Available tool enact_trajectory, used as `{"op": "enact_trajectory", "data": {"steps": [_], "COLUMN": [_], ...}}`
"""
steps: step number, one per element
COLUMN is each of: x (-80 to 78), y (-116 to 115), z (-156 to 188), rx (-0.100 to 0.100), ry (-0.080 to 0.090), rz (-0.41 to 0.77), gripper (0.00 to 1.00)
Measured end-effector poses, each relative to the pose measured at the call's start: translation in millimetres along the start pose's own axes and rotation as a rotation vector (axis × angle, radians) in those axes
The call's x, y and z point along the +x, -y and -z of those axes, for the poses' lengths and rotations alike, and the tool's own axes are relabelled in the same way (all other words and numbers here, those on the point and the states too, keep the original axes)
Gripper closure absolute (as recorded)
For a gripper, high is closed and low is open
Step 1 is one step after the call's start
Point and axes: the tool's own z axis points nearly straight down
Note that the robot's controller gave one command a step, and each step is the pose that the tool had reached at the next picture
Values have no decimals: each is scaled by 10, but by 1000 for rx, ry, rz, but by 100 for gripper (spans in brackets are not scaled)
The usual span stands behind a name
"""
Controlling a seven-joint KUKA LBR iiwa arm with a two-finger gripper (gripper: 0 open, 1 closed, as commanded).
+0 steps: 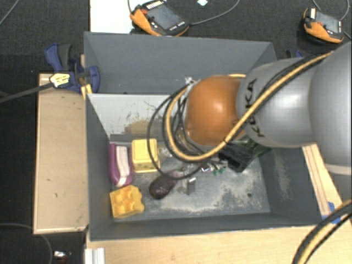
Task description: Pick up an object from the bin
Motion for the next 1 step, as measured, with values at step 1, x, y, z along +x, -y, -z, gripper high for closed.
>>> {"op": "enact_trajectory", "data": {"steps": [1], "x": [144], "y": [-25], "z": [-146], "rx": [2], "ry": [-9], "rz": [284], "gripper": [0]}}
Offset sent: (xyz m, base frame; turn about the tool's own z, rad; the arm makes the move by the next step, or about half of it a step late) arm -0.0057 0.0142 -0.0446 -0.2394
